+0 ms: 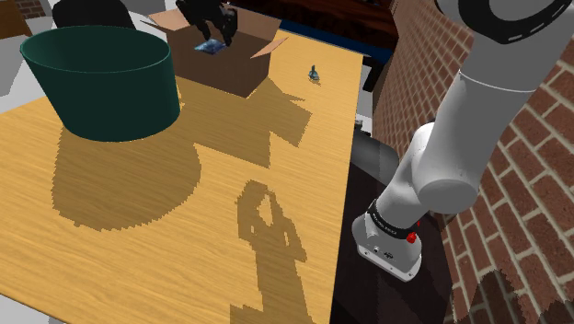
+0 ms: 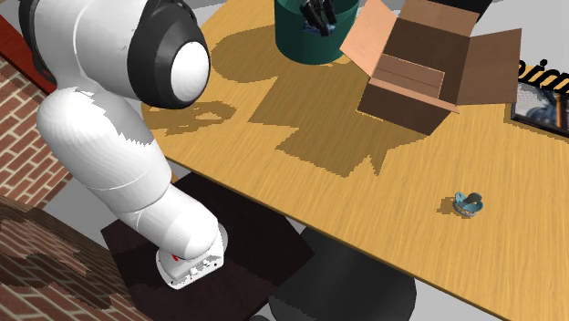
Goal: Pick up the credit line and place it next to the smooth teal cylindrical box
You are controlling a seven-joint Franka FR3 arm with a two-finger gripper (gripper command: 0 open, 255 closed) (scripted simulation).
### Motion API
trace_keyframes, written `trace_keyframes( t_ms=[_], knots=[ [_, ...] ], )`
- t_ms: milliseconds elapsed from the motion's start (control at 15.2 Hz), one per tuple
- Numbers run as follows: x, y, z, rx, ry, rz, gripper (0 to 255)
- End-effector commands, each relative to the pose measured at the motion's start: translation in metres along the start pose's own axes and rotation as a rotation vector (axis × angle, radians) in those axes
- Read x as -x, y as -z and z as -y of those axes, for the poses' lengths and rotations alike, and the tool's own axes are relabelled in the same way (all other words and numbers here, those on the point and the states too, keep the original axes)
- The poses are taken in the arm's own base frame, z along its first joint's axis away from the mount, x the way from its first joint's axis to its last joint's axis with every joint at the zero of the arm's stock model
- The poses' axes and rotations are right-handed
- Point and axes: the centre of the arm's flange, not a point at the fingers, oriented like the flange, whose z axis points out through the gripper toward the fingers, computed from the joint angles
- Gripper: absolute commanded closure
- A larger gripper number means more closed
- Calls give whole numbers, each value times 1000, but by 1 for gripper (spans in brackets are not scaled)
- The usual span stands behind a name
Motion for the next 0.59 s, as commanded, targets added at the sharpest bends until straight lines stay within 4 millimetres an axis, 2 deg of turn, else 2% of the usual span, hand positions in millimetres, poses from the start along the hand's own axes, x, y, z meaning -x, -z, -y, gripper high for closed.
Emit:
trace_keyframes(
  t_ms=[0, 528],
  knots=[
    [-6, -7, 0, 0, 0, 0, 255],
    [-30, -43, 0, 0, 0, 0, 255]
  ],
)
